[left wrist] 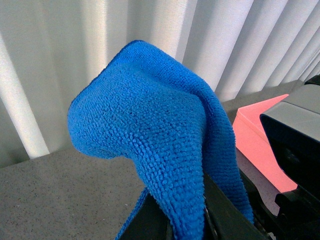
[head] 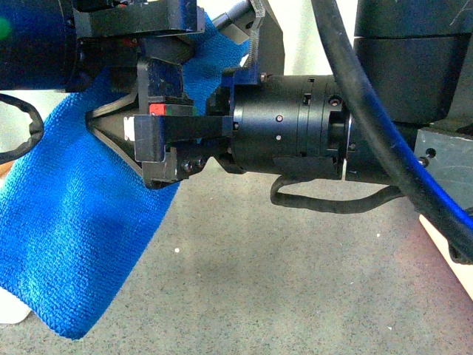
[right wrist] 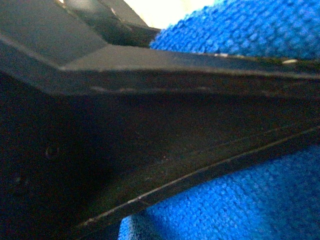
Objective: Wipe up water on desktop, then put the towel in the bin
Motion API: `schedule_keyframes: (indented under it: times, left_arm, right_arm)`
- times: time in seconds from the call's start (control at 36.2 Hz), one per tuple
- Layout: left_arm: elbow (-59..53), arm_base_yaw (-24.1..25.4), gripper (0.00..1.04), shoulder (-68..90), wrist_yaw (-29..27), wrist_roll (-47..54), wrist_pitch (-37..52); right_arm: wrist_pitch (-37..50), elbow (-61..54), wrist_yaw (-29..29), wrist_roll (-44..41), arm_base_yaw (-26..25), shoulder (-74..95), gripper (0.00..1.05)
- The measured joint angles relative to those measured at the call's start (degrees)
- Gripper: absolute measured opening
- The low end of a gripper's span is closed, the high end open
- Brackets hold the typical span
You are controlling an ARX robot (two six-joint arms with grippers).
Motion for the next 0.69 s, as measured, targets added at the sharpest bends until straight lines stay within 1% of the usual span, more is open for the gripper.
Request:
schedule_keyframes:
  times: [0.03,0.08,0.11,0.17,0.22,0.25,0.3,0.39,0.53,0.58,0.64,0.66,0.69]
  left_arm:
    - [0.0,0.0,0.05,0.0,0.0,0.0,0.0]
    - [0.0,0.0,0.06,0.0,-0.1,0.0,0.0]
    - [0.0,0.0,0.12,0.0,-0.3,0.0,0.0]
    - [0.0,0.2,0.21,0.0,-0.1,0.0,0.0]
    - [0.0,0.2,0.29,0.0,-0.2,0.0,0.0]
    - [0.0,0.2,0.33,0.0,-0.1,0.0,0.0]
    - [0.0,0.2,0.43,-0.1,0.1,0.0,0.0]
    - [0.0,0.2,0.56,-0.1,0.1,0.0,0.0]
    - [0.0,0.2,0.81,-0.1,0.1,0.0,0.0]
    - [0.0,0.2,0.88,-0.1,0.1,0.0,0.0]
    - [0.0,0.2,0.98,-0.1,-0.3,0.2,0.0]
    - [0.0,0.2,1.0,-0.1,-0.3,0.2,0.0]
    - [0.0,0.2,0.99,-0.1,-0.3,0.2,0.0]
  right_arm:
    - [0.2,0.0,0.2,0.1,0.0,0.1,0.59]
    - [0.9,0.0,0.9,0.9,0.0,0.2,0.5]
    - [1.2,0.0,0.9,1.0,0.0,0.3,0.47]
    - [1.6,-0.1,1.8,1.7,0.0,0.3,0.36]
    - [1.6,-0.1,2.2,1.9,-0.1,0.3,0.29]
    - [1.7,-0.1,2.2,2.3,-0.3,0.3,0.24]
    - [1.8,-0.2,2.2,2.6,-0.5,0.3,0.16]
    - [1.6,-0.3,2.2,2.5,-0.9,0.3,0.08]
    - [0.7,-0.6,2.3,2.5,-1.6,0.2,0.06]
    - [0.5,-0.8,2.4,2.3,-1.7,0.1,0.06]
    - [0.1,-1.0,2.4,2.3,-1.8,0.0,0.06]
    - [0.0,-1.1,2.4,2.3,-1.9,-0.1,0.06]
    - [0.0,-1.1,2.5,2.2,-1.9,-0.2,0.06]
